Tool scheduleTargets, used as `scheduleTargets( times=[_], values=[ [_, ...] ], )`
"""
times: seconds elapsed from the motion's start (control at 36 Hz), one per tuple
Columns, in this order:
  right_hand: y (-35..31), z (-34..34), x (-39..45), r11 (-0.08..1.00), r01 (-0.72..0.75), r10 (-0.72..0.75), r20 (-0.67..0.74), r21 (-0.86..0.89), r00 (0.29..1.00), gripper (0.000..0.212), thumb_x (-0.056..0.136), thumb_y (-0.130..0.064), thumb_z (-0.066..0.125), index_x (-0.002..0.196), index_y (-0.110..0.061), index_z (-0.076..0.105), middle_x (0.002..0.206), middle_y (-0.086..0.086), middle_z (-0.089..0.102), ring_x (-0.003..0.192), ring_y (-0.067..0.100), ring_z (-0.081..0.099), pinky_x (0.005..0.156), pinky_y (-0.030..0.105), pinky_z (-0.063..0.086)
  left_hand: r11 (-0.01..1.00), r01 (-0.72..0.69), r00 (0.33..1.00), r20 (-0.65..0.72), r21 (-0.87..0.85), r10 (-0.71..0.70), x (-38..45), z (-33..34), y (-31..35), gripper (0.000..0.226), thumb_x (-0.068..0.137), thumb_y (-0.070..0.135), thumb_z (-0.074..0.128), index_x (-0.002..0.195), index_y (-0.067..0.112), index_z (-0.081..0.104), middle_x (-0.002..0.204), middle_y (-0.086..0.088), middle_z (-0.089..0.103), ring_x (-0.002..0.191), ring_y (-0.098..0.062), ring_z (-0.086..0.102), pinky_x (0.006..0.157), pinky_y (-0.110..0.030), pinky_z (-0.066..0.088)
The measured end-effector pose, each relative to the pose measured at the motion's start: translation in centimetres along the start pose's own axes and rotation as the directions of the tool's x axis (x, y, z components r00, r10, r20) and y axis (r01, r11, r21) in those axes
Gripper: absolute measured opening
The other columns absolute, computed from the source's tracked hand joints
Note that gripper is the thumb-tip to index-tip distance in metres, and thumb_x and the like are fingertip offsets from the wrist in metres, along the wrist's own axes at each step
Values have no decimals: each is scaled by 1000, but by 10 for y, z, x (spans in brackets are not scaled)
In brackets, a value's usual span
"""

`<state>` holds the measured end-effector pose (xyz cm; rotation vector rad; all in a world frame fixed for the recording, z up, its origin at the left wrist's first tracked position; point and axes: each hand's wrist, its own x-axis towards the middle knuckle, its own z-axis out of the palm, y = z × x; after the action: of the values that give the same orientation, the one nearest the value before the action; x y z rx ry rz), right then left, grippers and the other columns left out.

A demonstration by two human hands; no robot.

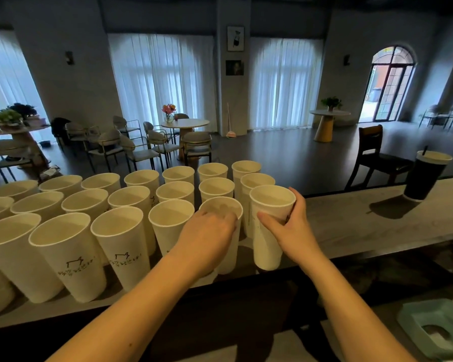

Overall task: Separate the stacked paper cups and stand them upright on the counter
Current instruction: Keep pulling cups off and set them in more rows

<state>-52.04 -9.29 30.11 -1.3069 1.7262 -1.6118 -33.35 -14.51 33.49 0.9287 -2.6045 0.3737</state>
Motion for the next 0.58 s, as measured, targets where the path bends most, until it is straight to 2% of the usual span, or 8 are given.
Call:
scheduleTargets(
  times=[0.06,0.25,0.36,0.58],
  values=[
    [4,1,0,1000,7,-7,-16,4,1000,92,85,-29,80,153,-30,17,136,-10,40,122,9,44,94,28,42,1000,-1,1000,13,4,1,-1,-2,-1,33,96,36,54,125,20,51,114,-2,68,101,-19,63,91,-32,44],
    [20,8,-1,999,-27,27,-18,19,999,90,86,-25,79,153,-26,19,135,-10,42,121,8,44,95,29,41,997,-9,996,88,71,3,2,-1,-9,38,92,26,63,126,22,46,111,-1,70,103,-18,65,100,-33,41],
    [20,10,1,999,-30,30,-11,32,999,90,86,-23,79,153,-26,18,133,-12,41,121,7,43,95,29,41,995,-17,997,77,98,10,3,1,-12,39,91,26,65,125,22,47,112,-1,69,103,-18,64,99,-33,41],
    [21,13,1,998,-25,24,9,61,1000,89,85,-25,79,153,-25,21,134,-12,42,122,8,43,93,28,40,996,-34,999,39,85,31,3,4,-12,42,89,25,67,127,21,50,128,1,61,115,-17,58,103,-32,40]
  ],
)
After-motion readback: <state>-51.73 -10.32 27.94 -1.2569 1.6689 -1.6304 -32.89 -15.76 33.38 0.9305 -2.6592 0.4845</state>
